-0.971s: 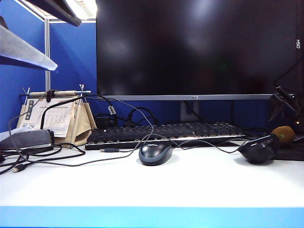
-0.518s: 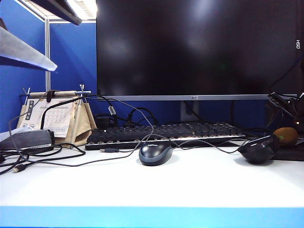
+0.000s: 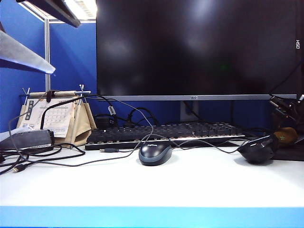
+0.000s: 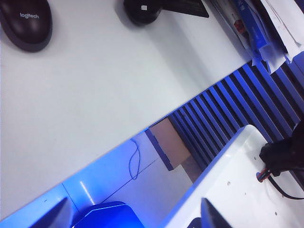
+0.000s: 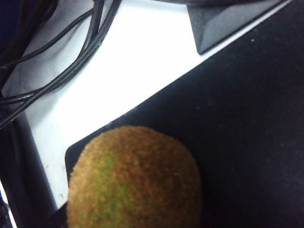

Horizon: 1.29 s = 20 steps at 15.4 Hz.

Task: Pick up the kiwi and place it near the upside-down mouse.

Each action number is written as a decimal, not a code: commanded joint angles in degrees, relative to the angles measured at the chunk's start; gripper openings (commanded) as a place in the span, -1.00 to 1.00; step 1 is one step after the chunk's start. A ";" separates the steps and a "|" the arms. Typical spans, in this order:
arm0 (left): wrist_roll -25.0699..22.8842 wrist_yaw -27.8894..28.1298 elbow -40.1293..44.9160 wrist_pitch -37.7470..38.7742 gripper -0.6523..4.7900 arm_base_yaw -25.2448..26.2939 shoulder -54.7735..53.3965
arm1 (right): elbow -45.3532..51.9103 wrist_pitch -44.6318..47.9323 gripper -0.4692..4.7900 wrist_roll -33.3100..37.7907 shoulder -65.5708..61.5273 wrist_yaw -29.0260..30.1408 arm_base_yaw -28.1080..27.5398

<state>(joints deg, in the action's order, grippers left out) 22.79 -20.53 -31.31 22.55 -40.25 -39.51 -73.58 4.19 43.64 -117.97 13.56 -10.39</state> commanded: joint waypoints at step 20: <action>-6.54 -2.40 -0.20 -5.51 0.54 -0.02 0.04 | 8.59 -6.71 -0.03 -30.21 39.91 11.74 8.63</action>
<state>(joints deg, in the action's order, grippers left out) 16.51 -21.69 -31.31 18.55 -40.25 -39.53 -66.74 -2.92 13.85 -80.07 25.54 -2.83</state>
